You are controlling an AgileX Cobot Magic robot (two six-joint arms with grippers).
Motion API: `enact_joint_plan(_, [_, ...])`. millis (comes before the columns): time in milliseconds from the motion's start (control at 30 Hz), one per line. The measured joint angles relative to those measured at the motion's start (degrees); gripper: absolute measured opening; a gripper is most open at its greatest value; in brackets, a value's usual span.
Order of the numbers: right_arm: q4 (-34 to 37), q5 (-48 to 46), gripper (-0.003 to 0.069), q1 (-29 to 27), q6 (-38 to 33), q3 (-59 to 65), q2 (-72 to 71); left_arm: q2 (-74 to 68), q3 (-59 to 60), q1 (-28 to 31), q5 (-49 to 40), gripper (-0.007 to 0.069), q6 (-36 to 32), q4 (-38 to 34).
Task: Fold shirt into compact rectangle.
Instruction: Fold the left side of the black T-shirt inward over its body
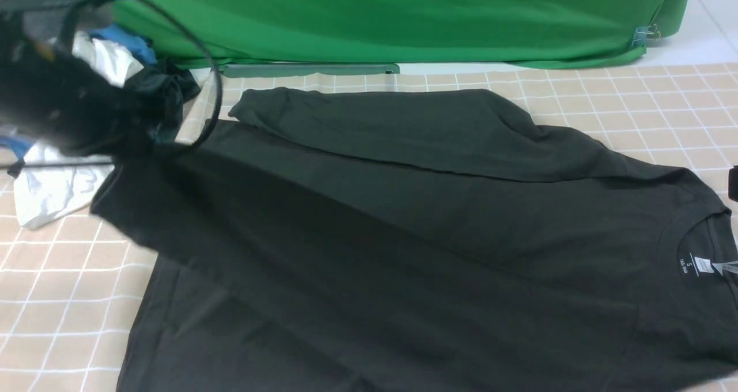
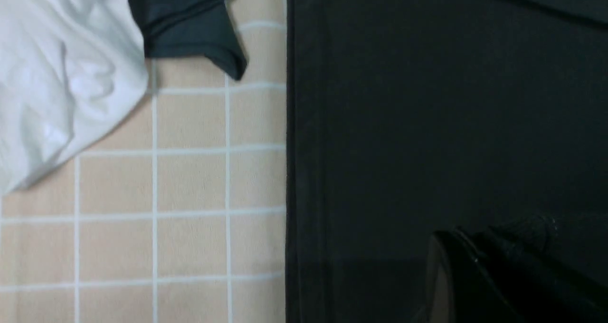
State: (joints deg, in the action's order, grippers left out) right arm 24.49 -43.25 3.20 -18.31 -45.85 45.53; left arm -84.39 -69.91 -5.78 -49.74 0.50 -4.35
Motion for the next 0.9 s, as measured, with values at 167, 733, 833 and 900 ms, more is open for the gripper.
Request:
enact_joint_plan(167, [0.22,0.31,0.0051,0.00,0.00,0.00,0.00,-6.82,-4.67,0.00,3.32,0.0034,-0.50,1.50])
enact_joint_plan(733, [0.62,0.28,0.0071,0.00,0.12,0.00,0.00,-18.05,-7.28,0.00,8.13,0.0180,-0.50,2.56])
enact_joint_plan(833, [0.63,0.09,0.0071,0.00,0.12,0.00,0.00,-18.27,-8.71,0.00,8.07,0.0288,1.85,2.74])
enact_joint_plan(900, [0.63,0.03,0.0071,0.00,0.12,0.00,0.00,-19.39,-12.14,0.00,8.28,0.0391,2.98,2.74])
